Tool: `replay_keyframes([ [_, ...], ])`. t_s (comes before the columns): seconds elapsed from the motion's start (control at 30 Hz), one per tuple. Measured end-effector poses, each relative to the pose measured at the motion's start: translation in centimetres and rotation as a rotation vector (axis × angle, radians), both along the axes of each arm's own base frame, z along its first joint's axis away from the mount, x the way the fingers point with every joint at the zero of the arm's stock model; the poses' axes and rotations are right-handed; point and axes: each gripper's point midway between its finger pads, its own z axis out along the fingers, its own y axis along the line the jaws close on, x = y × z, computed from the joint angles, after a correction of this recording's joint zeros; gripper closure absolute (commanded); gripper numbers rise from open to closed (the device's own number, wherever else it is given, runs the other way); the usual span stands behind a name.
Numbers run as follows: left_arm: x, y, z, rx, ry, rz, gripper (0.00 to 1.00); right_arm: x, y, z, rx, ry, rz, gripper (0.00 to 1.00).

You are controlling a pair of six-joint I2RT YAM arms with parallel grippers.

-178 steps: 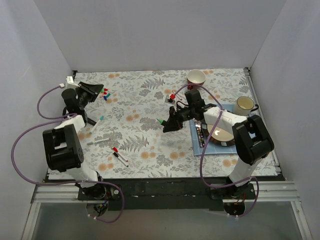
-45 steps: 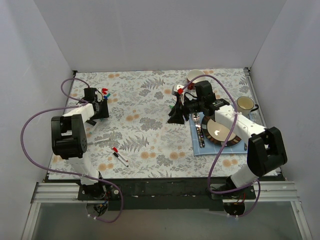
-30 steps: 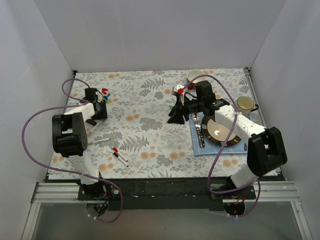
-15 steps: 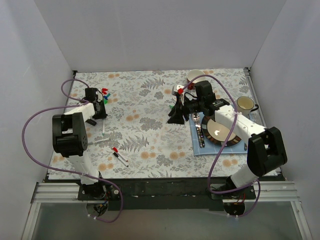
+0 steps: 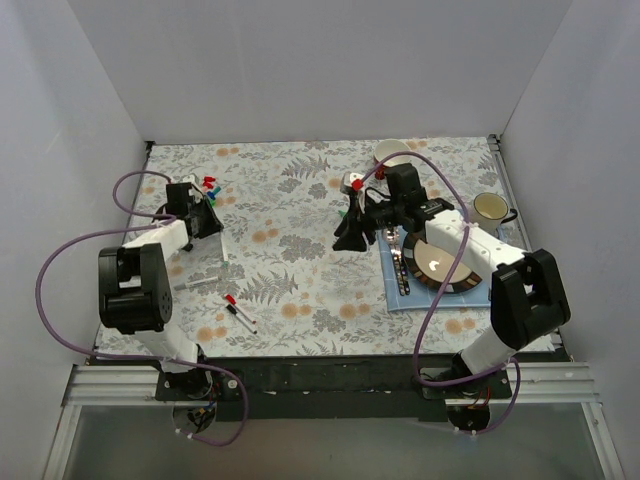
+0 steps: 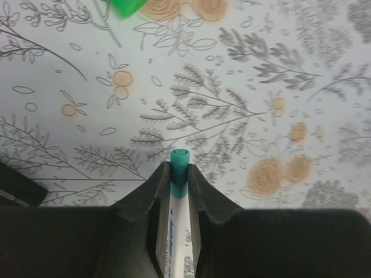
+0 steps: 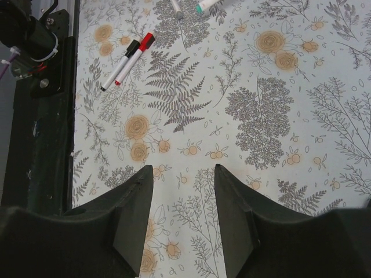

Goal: Open the pen caps

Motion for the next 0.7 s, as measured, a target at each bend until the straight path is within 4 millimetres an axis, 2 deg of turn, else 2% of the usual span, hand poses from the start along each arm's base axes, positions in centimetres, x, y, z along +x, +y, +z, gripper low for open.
replay_keyframes([
  [0.2,-0.1,-2.7,4.4,-0.176,-0.178,0.013,0.97,-0.5,0.6,-0.8,-0.007,0.023,0.022,0.44],
  [0.4,-0.9,-5.7,7.7,-0.361,-0.309,-0.002,0.98,-0.7,0.8,-1.6,-0.015,0.049,0.029,0.42],
  [0.7,-4.6,-12.9,10.7,-0.622,-0.405,-0.093,0.99,-2.2,1.1,-2.2,0.042,0.116,0.070,0.30],
])
